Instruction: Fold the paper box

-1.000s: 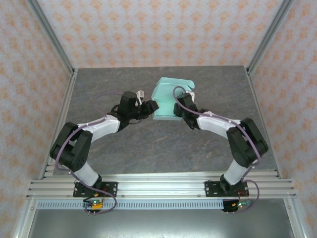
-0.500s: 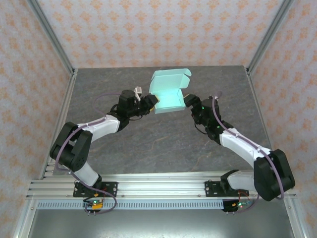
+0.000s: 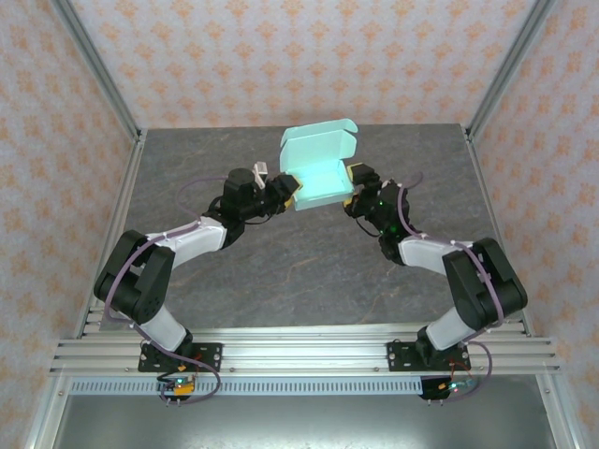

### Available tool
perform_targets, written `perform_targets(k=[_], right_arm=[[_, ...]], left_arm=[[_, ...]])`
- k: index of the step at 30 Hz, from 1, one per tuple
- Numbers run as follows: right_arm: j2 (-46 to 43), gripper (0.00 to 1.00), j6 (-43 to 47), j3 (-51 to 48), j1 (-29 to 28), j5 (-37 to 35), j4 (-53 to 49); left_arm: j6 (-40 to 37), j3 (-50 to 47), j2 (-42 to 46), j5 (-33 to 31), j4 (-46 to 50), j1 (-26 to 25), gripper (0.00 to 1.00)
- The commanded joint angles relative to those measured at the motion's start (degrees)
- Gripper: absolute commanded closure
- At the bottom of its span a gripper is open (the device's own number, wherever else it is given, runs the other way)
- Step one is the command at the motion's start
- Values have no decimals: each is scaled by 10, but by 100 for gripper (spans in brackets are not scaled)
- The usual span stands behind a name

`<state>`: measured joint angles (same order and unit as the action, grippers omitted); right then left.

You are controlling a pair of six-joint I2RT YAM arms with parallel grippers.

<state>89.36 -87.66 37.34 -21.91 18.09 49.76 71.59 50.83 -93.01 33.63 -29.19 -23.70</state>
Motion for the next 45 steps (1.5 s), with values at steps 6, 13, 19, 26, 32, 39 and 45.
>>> perform_targets(k=[6,13,19,26,32,39,45], right_arm=[[12,29,10,37,2,13,45],[29,34,18,27,3,8,35],[44,50,24,38,3,17,37],[48,60,51,31,3,17,15],[31,33,104,20,7,20,-31],[-35,17,245,-33,19,32,-138],[-119,22,459,-77,20,15,-225]], left_arm=[[20,-3,26,14,-40,-11,69],[21,-6,29,14,-43,-11,69],[18,-5,27,15,-42,-12,69],[11,-1,17,13,-35,-12,68],[-22,-8,4,-14,8,-5,68],[-133,19,-76,-6,63,6,68],[-206,29,-155,14,65,9,67]])
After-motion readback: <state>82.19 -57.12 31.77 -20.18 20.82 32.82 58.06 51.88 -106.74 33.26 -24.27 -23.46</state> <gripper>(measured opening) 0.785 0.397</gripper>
